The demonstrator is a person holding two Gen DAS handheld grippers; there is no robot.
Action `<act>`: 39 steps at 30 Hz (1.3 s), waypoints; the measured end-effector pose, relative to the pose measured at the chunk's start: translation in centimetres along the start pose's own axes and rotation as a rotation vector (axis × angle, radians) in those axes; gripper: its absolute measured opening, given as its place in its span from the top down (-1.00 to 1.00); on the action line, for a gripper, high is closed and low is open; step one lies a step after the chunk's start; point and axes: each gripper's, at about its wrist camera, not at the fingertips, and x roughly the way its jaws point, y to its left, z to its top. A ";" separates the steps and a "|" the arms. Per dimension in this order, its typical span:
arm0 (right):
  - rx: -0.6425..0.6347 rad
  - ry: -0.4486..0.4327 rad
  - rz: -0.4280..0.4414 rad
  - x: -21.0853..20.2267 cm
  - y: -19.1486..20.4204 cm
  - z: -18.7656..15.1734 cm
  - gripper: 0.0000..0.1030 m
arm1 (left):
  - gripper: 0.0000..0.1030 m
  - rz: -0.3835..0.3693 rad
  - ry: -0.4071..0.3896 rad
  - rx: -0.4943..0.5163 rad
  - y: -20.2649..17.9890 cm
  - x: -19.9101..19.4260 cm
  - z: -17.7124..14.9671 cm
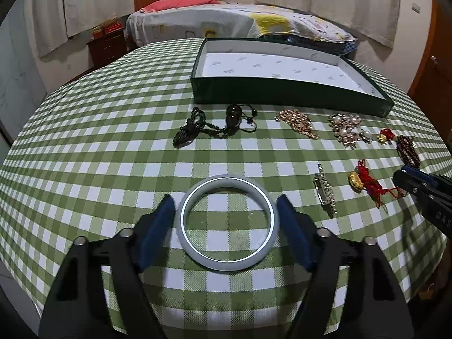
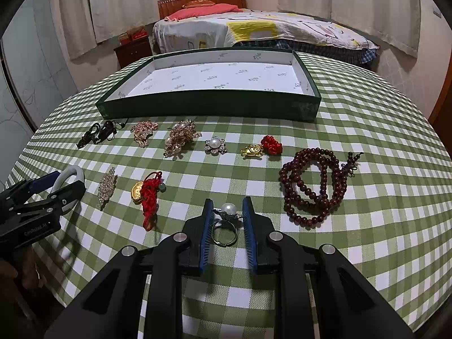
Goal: Organize jewelry
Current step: 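Close the left tool on the white bangle while the right tool grasps the pearl ring, then carry the bangle with the left tool into the box while the right tool carries the ring there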
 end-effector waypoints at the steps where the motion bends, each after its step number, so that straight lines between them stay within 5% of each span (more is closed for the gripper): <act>1: 0.000 0.000 0.000 0.0 0.0 0.0 0.57 | -0.35 -0.001 -0.003 0.004 0.0 0.0 0.0; 24: 0.012 -0.041 -0.006 -2.1 -0.4 0.2 0.57 | -0.34 0.008 -0.058 0.042 -0.9 -1.8 0.4; 39: 0.005 -0.169 -0.005 -4.7 -0.6 5.9 0.57 | -0.34 -0.058 -0.152 0.020 -1.6 -3.5 6.4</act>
